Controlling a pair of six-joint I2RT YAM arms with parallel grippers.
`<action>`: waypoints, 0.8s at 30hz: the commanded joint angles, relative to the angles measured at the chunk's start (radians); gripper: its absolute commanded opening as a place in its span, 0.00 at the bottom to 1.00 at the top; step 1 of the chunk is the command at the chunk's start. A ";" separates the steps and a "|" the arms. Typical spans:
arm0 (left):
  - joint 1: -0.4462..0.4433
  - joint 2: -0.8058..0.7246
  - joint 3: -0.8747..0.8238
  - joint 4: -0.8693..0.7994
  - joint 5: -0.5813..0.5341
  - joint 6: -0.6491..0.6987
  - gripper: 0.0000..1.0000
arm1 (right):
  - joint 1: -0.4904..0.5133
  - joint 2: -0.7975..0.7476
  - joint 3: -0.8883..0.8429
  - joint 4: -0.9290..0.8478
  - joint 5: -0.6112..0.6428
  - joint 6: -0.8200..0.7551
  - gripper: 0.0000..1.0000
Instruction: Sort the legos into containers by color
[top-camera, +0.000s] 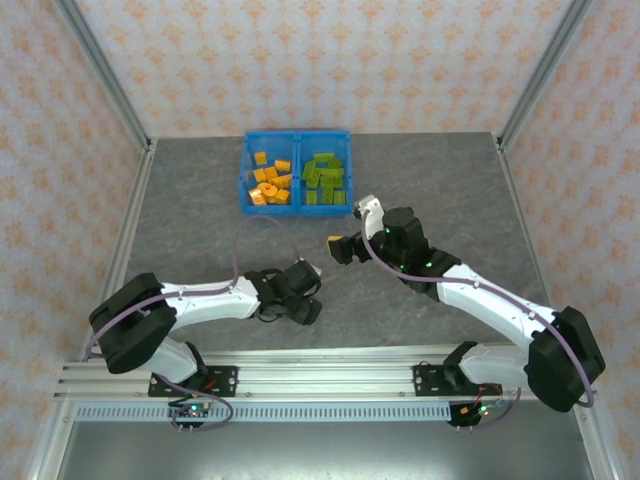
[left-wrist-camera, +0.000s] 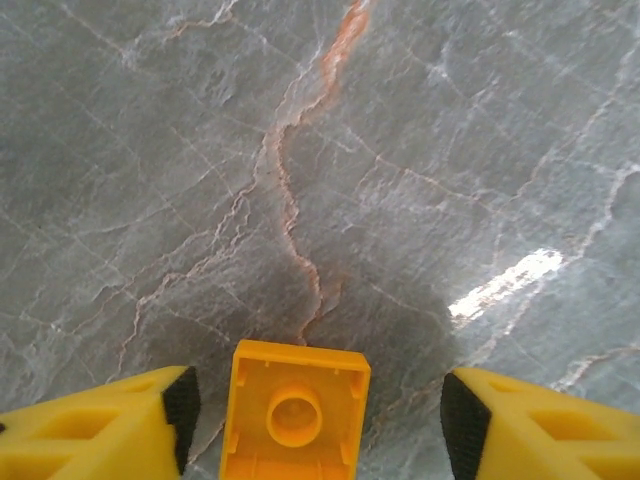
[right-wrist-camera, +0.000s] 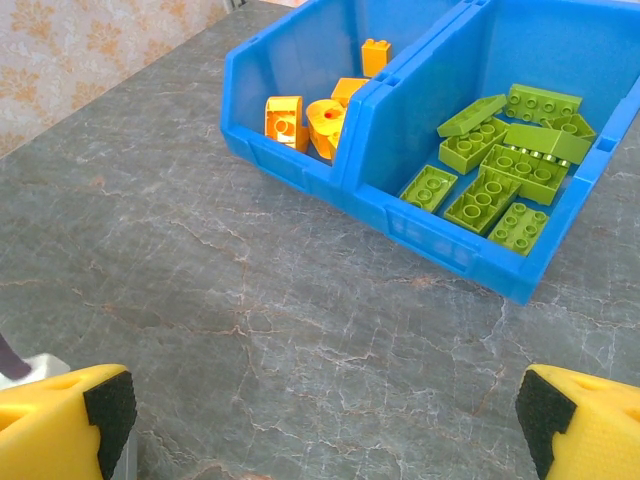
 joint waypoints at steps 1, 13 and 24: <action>-0.019 0.026 -0.011 0.022 -0.063 0.015 0.59 | -0.006 -0.003 -0.016 0.024 0.016 0.020 0.99; -0.076 -0.005 -0.048 -0.021 -0.118 -0.047 0.30 | -0.006 -0.032 -0.020 0.034 0.009 0.031 0.99; 0.145 -0.148 0.123 -0.044 -0.033 0.019 0.29 | -0.006 -0.106 -0.038 0.010 0.002 0.035 0.99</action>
